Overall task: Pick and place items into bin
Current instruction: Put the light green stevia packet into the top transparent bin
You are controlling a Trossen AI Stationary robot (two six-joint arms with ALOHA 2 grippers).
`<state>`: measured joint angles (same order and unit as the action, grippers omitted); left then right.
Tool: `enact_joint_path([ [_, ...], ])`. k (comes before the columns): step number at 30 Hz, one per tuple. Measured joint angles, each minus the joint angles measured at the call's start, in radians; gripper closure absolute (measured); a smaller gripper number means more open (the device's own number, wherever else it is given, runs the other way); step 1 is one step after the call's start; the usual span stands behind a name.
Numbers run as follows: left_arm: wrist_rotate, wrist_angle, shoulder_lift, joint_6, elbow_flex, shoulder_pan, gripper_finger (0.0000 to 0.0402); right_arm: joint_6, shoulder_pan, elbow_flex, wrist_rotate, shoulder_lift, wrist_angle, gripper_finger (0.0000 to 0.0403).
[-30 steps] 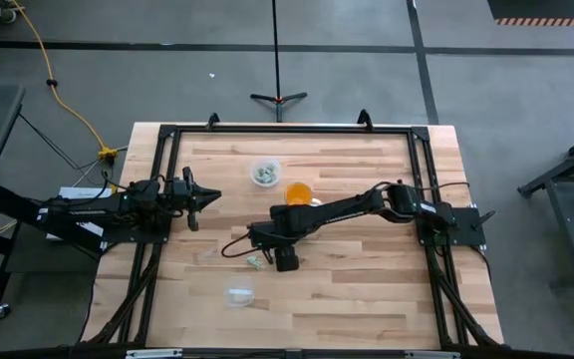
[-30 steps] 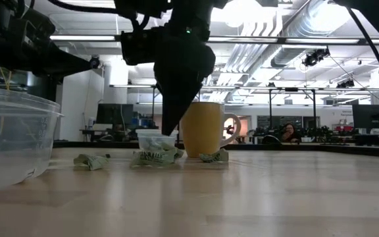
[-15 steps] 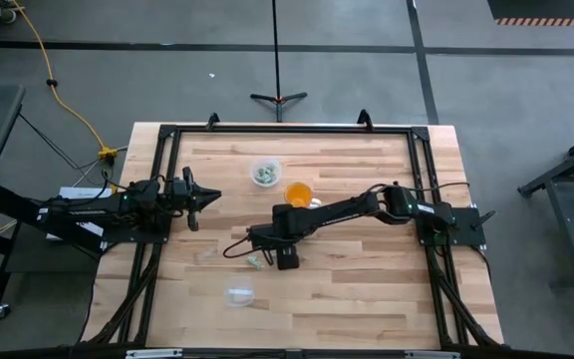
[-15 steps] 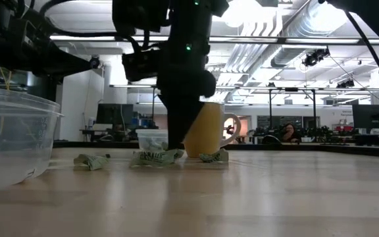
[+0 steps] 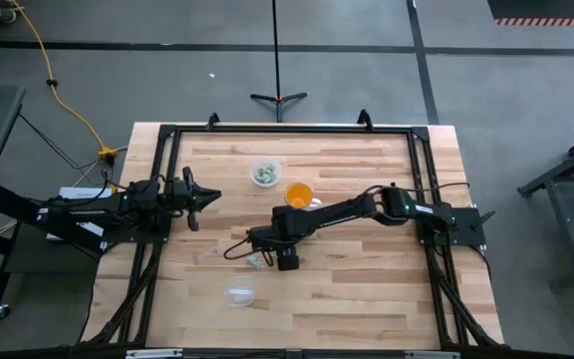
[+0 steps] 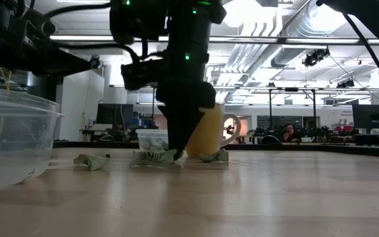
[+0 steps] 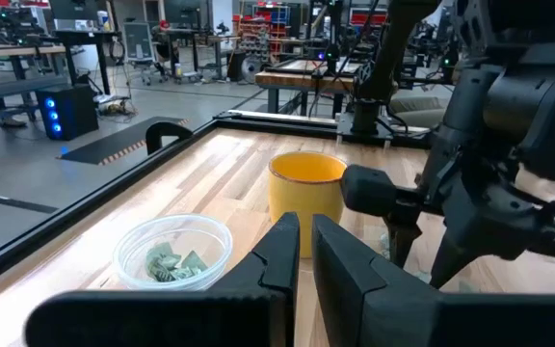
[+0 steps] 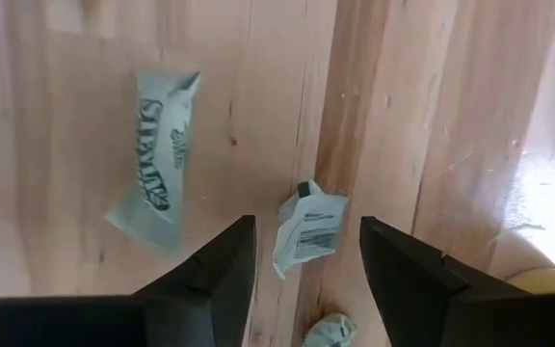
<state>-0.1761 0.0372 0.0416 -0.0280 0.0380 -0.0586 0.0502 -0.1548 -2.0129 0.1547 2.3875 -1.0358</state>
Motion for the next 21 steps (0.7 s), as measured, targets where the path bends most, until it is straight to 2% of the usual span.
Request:
enact_joint_path([
  [7,0.000,0.000,0.000,0.000,0.000,0.000,0.0334,0.000,0.003,0.000,0.047,-0.001,-0.008,0.0257],
  [13,0.000,0.000,0.000,0.000,0.000,0.000,0.0334,-0.017,0.006,0.000,0.050,-0.001,0.001,0.0326],
  [17,0.000,0.000,0.000,0.000,0.000,0.000,0.0334,-0.118,0.011,-0.001,0.133,-0.001,0.106,0.0390],
  [21,0.000,0.000,0.000,0.000,0.000,0.000,0.0334,-0.204,0.042,-0.038,0.239,-0.002,0.173,0.0385],
])
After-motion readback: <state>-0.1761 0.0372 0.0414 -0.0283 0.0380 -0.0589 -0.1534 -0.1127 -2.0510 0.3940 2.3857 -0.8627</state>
